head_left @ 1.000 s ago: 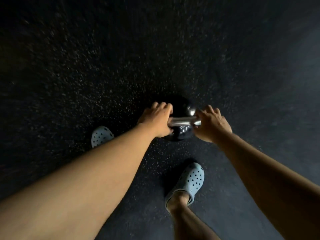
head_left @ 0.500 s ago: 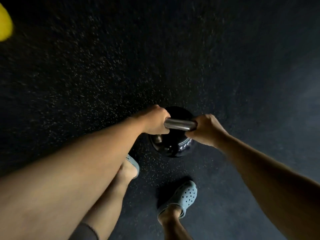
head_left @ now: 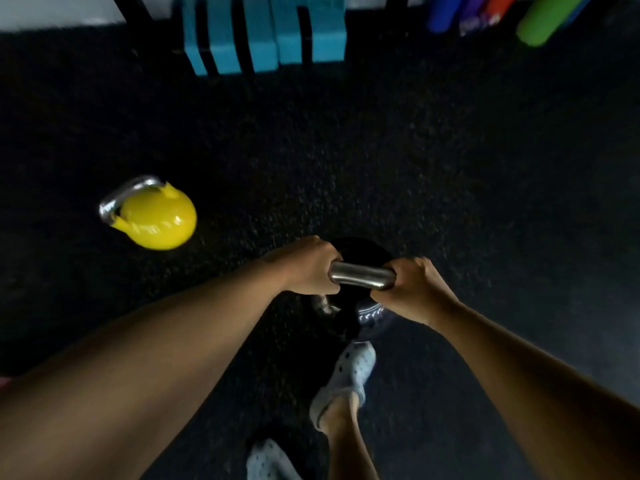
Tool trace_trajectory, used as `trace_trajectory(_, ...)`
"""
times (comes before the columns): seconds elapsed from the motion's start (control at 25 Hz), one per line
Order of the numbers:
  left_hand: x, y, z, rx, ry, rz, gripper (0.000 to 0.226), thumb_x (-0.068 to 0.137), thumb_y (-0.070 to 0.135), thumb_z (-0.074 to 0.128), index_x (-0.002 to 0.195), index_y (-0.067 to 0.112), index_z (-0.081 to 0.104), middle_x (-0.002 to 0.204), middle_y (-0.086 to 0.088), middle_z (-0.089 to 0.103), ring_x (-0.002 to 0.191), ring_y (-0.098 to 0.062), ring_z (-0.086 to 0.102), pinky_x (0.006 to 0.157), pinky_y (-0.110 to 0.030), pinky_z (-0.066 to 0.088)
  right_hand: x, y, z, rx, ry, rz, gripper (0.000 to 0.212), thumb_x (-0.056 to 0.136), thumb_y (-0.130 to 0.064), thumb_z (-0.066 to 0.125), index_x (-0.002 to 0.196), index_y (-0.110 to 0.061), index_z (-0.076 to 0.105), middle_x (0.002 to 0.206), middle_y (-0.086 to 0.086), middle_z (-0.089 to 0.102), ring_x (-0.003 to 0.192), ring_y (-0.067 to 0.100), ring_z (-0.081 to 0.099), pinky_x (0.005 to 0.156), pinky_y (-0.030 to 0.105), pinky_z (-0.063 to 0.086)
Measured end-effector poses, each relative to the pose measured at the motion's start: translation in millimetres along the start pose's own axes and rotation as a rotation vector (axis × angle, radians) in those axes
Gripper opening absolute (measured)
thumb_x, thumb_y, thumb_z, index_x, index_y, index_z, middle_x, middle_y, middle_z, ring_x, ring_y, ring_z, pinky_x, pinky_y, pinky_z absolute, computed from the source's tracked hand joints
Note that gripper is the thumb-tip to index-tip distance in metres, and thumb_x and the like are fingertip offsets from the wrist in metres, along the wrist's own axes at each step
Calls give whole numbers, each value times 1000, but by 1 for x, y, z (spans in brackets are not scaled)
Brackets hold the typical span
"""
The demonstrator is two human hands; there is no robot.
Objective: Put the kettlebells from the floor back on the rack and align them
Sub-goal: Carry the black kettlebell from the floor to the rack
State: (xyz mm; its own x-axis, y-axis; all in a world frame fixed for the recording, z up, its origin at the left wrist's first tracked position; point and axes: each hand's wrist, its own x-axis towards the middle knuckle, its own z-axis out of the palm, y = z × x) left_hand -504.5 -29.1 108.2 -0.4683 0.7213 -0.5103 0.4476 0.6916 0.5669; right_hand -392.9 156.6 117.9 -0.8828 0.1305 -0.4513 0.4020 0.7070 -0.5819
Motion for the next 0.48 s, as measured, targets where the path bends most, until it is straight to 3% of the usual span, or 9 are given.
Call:
trace_trajectory(0.12,27,-34,-95,10,64,-47,17,68,27,69,59,31,55,56,9,59,48,-4,56,40,-20,38,85,-59,-43,-32,49,-110,19,69,-24,65,52,-26,54,40,-10,54,37,1,52,31,13,31)
trace_trajectory(0.28,57,-79,-208,6,182,-93,14,68,30,71,63,32,58,61,9,62,54,-5,60,46,-26,48,189,-134,-94,-85,77,-251,15,74,-24,64,60,-28,57,48,-9,56,43,1,57,35,13,35)
trace_trajectory(0.4,81,-118,-293,25,286,-98,16,66,33,71,65,36,55,62,13,59,60,-5,61,54,-29,51,273,-196,-128,-113,109,-329,10,75,-22,63,65,-21,62,51,-8,58,45,7,58,38,25,46)
trace_trajectory(0.48,95,-149,-344,37,349,-106,15,66,32,72,69,35,58,63,13,58,62,-6,61,55,-29,52,327,-235,-144,-131,129,-380,10,76,-21,63,66,-19,62,53,-8,58,47,11,60,40,26,46)
